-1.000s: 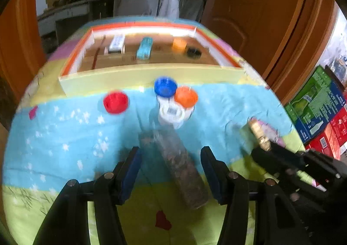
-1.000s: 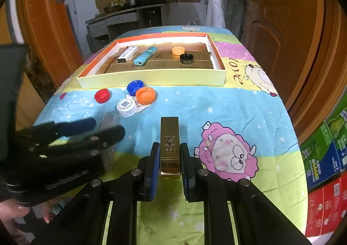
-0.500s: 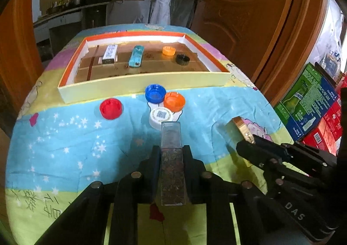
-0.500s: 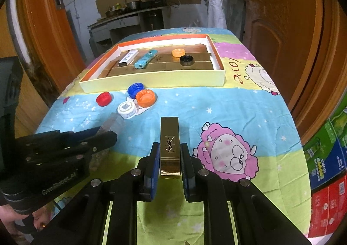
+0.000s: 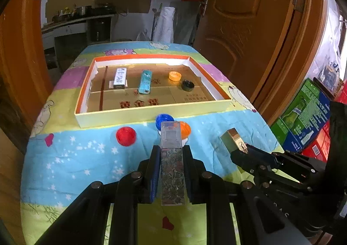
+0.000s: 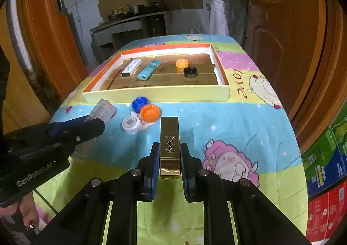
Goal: Organize rigid objects
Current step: 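Carry the glittery case with the left tool while the right tool carries the gold lipstick into the tray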
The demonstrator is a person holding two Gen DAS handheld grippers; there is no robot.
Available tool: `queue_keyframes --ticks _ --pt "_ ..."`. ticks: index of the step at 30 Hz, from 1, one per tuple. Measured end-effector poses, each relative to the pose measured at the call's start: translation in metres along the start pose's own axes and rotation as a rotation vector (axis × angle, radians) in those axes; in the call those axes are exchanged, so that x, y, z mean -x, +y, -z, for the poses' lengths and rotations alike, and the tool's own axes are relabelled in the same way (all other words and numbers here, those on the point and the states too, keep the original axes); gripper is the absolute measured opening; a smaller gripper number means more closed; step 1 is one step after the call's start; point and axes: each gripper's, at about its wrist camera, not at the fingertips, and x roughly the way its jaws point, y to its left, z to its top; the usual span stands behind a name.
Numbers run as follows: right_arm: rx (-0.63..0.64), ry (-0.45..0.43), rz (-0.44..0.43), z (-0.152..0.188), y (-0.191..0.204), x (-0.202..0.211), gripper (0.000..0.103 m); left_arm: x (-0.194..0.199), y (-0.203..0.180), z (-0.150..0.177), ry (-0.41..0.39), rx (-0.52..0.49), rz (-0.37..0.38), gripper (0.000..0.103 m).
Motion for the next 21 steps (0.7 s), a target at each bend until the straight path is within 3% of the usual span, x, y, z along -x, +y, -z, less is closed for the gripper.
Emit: queue_keyframes --ticks 21 --pt "0.031 -0.051 -0.020 -0.047 0.008 -0.010 0.018 -0.005 0.023 -0.038 -0.045 0.015 -0.069 0.020"
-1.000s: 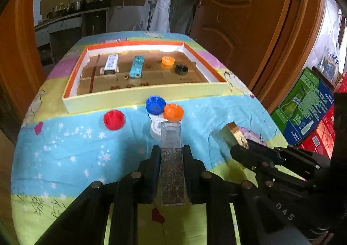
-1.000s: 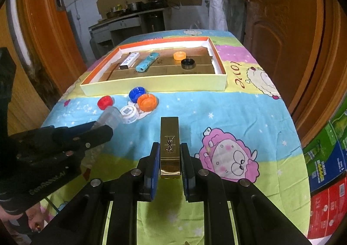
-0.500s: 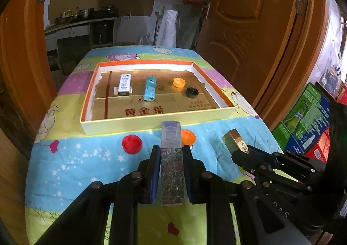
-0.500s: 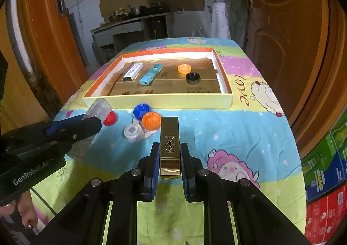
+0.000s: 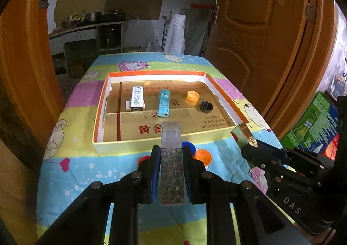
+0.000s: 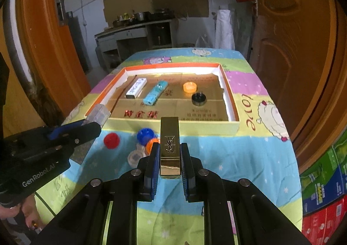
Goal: Organize rigid objects
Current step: 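Carry the glittery case with the left tool while the right tool carries the gold lipstick into the tray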
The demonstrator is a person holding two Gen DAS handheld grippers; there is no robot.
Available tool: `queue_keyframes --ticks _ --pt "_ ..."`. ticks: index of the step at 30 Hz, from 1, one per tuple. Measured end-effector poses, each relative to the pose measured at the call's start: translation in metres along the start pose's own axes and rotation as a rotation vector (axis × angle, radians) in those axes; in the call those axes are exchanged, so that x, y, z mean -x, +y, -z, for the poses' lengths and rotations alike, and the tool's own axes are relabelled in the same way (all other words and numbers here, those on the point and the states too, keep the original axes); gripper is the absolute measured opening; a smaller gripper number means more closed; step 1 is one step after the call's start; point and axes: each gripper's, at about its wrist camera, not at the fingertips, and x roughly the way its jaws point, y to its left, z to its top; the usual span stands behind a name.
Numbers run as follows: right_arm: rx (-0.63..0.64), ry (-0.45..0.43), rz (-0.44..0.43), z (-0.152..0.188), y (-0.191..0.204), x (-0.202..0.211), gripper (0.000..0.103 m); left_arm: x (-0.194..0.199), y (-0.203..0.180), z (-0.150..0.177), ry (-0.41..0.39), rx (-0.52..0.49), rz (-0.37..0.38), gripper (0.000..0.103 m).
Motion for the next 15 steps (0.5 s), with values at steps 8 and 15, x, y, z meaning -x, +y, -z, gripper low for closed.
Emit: queue_keyframes --ticks 8,15 --pt "0.012 -0.012 -0.011 -0.021 -0.001 -0.012 0.018 -0.012 0.011 -0.016 -0.005 0.015 -0.020 0.020" --pt "0.025 -0.013 -0.018 -0.037 -0.003 -0.026 0.018 -0.026 0.018 -0.031 -0.006 0.018 -0.031 0.020"
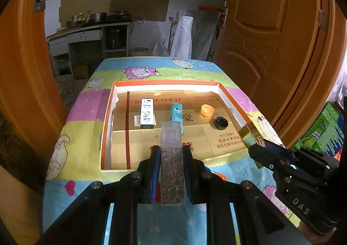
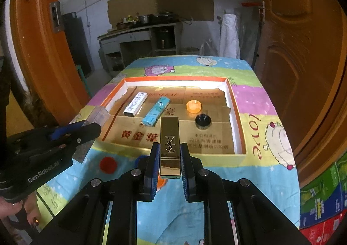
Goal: Organize rigid objects
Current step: 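Carry the glittery case with the left tool while the right tool carries the gold lipstick into the tray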
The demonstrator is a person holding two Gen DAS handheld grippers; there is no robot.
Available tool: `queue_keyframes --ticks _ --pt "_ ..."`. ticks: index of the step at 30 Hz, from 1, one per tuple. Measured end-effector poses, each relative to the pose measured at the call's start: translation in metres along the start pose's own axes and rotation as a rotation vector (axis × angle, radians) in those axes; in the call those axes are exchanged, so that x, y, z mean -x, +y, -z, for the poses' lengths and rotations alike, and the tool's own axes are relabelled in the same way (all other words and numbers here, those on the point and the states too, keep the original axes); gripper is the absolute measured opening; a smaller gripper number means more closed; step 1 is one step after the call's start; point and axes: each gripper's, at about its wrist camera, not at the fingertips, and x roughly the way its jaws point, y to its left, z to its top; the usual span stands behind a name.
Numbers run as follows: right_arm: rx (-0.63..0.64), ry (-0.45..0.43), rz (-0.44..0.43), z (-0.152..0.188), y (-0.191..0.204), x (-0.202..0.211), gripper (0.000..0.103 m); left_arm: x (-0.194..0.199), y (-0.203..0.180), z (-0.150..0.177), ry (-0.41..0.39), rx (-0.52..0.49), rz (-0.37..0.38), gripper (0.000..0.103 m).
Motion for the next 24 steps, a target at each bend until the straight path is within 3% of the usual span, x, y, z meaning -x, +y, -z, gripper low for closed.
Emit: queue_keyframes --ticks 24 --pt "-0.006 0.013 -0.023 -0.040 -0.011 -0.060 0.018 -0.049 0.052 -0.039 -0.002 0.108 -0.074 0.020"
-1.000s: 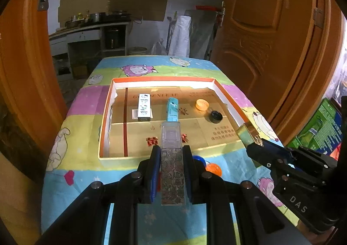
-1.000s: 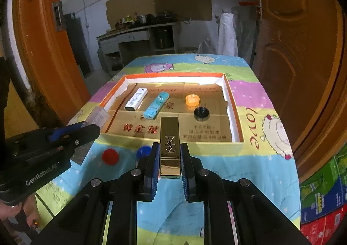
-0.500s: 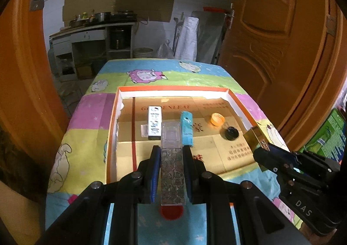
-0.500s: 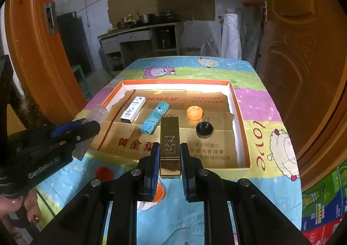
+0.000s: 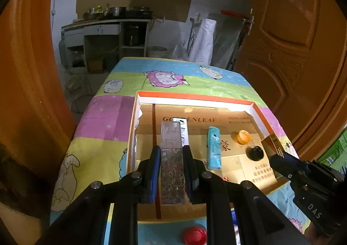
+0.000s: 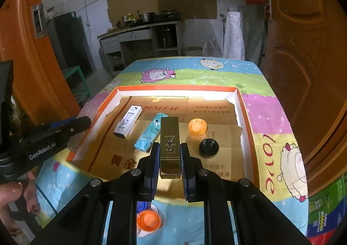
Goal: Organize rigid objects
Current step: 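Carry the glittery case with the left tool while the right tool carries the gold lipstick into the tray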
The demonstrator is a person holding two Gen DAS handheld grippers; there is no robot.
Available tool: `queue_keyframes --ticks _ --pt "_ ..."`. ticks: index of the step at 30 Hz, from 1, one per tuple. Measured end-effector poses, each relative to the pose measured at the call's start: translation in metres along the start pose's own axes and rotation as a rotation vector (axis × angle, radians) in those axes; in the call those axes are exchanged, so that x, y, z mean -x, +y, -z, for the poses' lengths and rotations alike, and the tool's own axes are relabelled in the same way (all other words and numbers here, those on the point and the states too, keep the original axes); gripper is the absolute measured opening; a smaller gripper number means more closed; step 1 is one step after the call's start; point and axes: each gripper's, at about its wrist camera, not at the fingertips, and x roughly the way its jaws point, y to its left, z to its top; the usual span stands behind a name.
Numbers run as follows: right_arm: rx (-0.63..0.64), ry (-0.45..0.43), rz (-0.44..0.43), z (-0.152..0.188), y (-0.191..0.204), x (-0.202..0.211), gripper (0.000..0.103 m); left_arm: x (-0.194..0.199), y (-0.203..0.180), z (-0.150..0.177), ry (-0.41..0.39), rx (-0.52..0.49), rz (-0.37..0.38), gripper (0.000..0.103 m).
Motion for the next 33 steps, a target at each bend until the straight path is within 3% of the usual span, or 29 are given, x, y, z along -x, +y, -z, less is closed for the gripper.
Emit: queue_keyframes --ticks 16,33 --pt "-0.006 0.033 -0.027 -0.013 -0.001 -0.050 0.018 -0.036 0.009 -0.016 0.026 0.014 -0.018 0.020" --pt "-0.012 0.045 -0.025 -0.015 -0.003 -0.069 0.018 -0.057 0.015 -0.021 0.061 0.005 -0.028 0.021"
